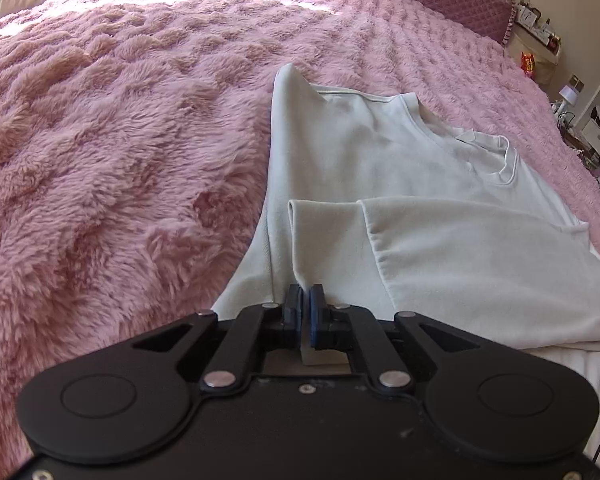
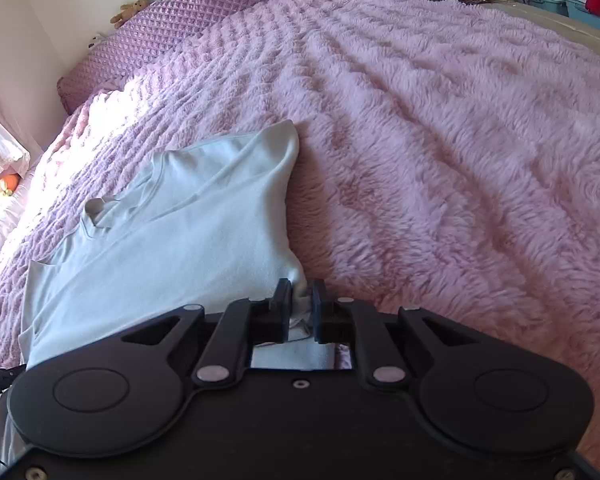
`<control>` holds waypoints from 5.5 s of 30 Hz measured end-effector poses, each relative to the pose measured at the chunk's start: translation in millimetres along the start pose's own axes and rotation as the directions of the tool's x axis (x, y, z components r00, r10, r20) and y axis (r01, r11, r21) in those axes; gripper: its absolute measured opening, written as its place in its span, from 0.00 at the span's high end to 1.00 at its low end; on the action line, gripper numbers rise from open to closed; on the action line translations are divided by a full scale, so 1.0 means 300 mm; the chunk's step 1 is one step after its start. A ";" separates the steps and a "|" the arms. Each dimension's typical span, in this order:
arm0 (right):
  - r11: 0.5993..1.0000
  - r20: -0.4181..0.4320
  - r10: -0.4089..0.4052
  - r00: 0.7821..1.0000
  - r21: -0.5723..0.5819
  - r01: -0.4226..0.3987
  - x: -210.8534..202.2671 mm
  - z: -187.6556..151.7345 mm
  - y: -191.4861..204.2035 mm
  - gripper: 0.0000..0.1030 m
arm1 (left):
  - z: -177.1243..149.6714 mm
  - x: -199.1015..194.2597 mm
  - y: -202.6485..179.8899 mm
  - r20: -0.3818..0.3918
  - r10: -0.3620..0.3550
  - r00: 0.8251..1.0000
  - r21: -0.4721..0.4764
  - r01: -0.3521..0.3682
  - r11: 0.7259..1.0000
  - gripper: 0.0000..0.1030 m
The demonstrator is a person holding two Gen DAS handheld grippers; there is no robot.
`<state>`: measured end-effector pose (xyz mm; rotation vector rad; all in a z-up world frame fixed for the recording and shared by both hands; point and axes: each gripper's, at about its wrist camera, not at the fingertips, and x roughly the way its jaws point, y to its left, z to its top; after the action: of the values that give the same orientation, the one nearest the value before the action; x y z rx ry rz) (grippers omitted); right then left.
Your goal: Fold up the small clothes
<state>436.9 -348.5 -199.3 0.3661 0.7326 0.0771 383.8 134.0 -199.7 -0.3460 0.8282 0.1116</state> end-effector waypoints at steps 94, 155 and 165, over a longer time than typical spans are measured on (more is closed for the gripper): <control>0.922 -0.292 0.312 0.904 0.321 -0.214 -0.794 -0.690 -0.133 0.90 | -0.648 -0.755 0.358 -0.372 -0.330 0.868 -0.160 0.290 0.943 0.97; 0.772 0.130 0.195 0.972 0.591 -0.234 -0.395 -0.228 -0.064 0.96 | -0.093 -0.335 0.315 0.070 -0.376 0.924 -0.512 0.357 0.781 0.98; 0.796 0.029 0.220 0.975 0.572 -0.197 -0.716 -0.528 -0.192 0.96 | -0.447 -0.613 0.370 -0.039 -0.394 0.918 -0.411 0.344 0.844 0.98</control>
<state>168.2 -396.7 -190.4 1.0316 0.7426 0.0712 140.0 198.9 -176.3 -0.9010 0.8434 -0.1084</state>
